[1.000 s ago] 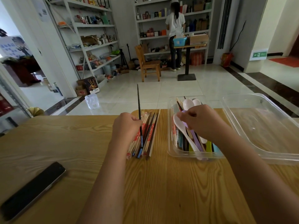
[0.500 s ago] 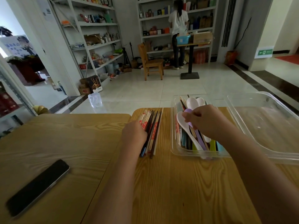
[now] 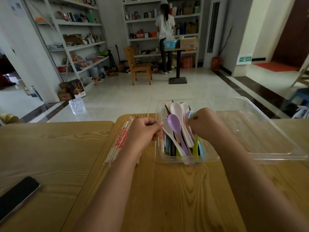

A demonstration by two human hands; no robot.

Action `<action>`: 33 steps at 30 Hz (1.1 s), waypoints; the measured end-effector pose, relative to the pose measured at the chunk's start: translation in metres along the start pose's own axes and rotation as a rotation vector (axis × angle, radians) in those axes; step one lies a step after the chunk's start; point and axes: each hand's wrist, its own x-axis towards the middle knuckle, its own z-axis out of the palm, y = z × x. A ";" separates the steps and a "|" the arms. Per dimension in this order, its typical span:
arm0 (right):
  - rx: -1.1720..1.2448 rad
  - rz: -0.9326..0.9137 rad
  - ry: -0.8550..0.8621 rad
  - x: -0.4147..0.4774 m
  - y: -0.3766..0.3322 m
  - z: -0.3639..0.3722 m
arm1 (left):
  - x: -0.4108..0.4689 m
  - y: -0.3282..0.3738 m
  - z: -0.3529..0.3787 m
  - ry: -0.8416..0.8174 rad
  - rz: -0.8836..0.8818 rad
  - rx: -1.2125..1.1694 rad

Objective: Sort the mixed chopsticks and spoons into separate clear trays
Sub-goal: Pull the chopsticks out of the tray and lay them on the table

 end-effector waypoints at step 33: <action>-0.480 -0.170 -0.114 -0.030 -0.012 0.052 | -0.003 0.006 -0.003 -0.037 0.035 -0.100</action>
